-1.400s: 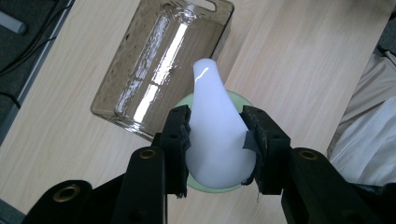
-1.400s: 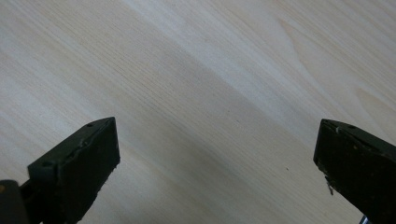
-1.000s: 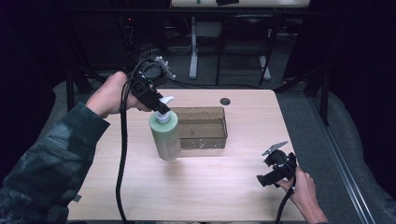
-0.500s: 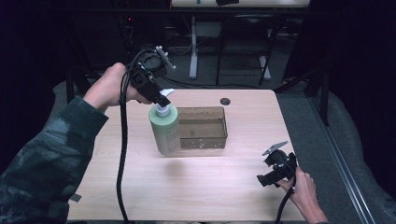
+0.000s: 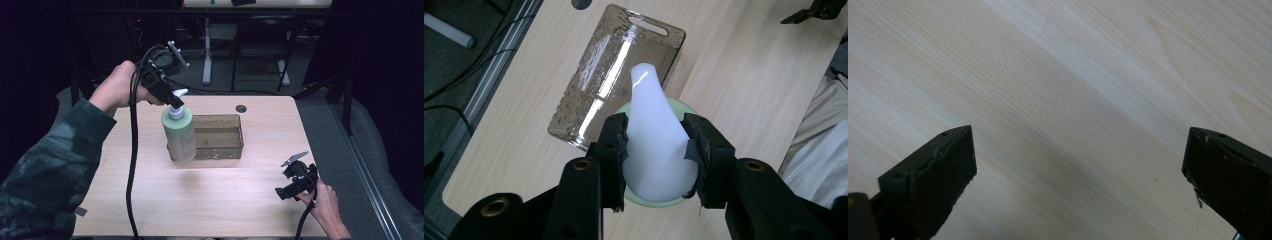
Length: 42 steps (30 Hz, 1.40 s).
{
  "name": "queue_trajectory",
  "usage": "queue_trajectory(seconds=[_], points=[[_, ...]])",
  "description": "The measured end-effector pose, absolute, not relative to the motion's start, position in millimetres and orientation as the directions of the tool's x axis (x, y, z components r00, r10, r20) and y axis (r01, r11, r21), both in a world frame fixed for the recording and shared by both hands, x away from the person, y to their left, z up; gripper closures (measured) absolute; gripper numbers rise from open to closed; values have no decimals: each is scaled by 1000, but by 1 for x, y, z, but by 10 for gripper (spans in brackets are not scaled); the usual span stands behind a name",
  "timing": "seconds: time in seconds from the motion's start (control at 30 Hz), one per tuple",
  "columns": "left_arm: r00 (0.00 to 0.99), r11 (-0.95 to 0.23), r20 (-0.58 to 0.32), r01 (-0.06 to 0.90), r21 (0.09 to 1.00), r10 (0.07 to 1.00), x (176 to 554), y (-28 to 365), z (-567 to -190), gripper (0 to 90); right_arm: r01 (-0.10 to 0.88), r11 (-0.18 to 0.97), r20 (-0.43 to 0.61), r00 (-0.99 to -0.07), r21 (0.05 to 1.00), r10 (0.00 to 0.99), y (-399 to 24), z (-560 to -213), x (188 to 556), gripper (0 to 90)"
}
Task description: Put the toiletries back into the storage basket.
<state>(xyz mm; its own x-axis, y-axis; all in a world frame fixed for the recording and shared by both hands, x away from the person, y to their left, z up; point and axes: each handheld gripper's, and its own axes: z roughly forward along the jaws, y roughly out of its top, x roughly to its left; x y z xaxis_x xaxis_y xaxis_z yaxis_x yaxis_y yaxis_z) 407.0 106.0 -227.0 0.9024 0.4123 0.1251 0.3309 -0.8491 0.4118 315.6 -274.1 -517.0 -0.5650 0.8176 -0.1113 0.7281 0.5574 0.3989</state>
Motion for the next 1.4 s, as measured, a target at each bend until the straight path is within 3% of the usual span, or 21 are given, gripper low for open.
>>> queue_trajectory(seconds=[1.4], points=[[861,-817,161,377,437,483,434,105,-214,629,728,559,-113,-565,397,817,-274,-517,316,9]])
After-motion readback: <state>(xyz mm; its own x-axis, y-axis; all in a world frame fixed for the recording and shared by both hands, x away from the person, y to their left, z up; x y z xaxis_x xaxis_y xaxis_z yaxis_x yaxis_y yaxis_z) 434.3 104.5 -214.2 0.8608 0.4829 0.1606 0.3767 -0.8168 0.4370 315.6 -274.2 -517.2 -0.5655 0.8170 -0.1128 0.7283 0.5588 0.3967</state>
